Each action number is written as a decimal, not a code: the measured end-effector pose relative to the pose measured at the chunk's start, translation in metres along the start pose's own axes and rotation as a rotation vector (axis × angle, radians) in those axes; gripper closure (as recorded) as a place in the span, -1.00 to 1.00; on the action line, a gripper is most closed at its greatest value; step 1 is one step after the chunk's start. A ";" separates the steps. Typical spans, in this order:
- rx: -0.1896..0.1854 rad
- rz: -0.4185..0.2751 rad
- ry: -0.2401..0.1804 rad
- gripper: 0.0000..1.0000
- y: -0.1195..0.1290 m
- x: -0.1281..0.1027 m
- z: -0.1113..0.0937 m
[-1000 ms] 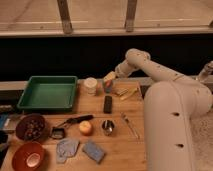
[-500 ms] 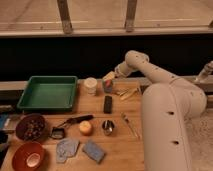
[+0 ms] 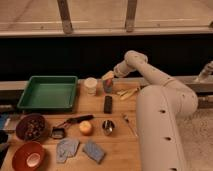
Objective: Place pepper in tray
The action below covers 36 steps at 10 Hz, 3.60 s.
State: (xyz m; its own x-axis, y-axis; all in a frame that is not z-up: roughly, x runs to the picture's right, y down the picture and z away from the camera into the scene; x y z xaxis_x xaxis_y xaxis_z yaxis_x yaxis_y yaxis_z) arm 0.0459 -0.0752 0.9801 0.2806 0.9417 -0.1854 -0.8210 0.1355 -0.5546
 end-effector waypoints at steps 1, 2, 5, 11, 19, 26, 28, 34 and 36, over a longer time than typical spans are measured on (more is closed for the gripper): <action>-0.002 -0.004 -0.002 -0.60 0.000 -0.003 0.001; -0.005 -0.009 -0.004 -0.60 0.001 -0.005 0.002; -0.020 -0.021 -0.015 -0.60 0.006 -0.012 0.007; -0.060 -0.024 -0.039 0.16 0.012 -0.018 0.014; -0.048 -0.023 -0.021 1.00 0.023 -0.023 -0.010; 0.004 -0.100 0.043 1.00 0.064 -0.055 -0.084; 0.002 -0.158 0.057 1.00 0.087 -0.066 -0.102; -0.154 -0.348 0.061 1.00 0.197 -0.109 -0.090; -0.217 -0.381 0.053 1.00 0.232 -0.116 -0.078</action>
State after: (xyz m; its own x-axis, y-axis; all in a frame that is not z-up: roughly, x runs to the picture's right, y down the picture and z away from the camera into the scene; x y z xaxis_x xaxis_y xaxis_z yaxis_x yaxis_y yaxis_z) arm -0.1385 -0.1774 0.8096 0.5729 0.8191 0.0273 -0.5318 0.3969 -0.7481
